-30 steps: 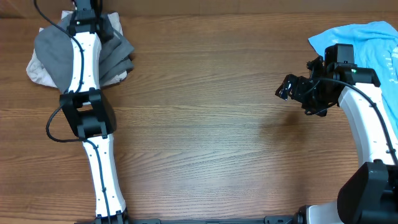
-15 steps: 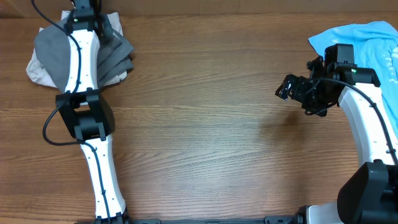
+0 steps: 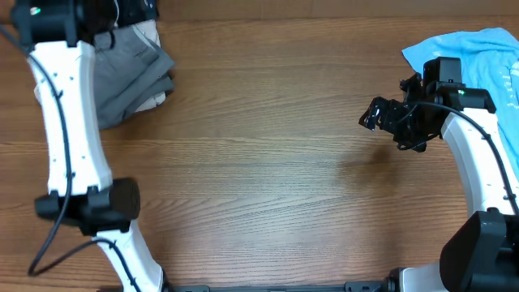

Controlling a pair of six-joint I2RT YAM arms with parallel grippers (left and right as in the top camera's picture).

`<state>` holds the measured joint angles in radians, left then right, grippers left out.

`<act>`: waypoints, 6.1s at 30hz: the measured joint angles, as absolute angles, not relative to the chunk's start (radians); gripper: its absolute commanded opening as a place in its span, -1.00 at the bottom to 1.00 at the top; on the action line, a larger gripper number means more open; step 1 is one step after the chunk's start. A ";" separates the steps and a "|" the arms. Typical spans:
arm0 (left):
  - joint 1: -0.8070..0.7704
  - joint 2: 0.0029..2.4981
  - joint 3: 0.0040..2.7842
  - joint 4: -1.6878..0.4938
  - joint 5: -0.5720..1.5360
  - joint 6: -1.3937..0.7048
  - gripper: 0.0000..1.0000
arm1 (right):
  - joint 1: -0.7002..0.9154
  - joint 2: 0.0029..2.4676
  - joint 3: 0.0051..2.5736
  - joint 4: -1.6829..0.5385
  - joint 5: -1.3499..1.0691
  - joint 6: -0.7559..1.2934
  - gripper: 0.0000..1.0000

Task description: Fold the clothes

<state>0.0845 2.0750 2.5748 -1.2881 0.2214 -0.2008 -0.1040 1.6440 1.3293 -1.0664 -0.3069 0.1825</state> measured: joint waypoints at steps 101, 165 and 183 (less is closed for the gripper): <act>-0.027 0.017 0.191 -0.250 -0.010 -0.215 1.00 | -0.104 1.644 1.327 -1.066 -0.307 0.183 1.00; 0.009 0.016 0.010 -0.067 -0.102 -0.207 0.99 | -0.104 1.498 1.325 -1.066 -0.307 0.183 1.00; 0.009 0.016 0.010 -0.068 -0.102 -0.207 1.00 | -0.104 0.673 1.325 -1.066 -0.307 0.183 1.00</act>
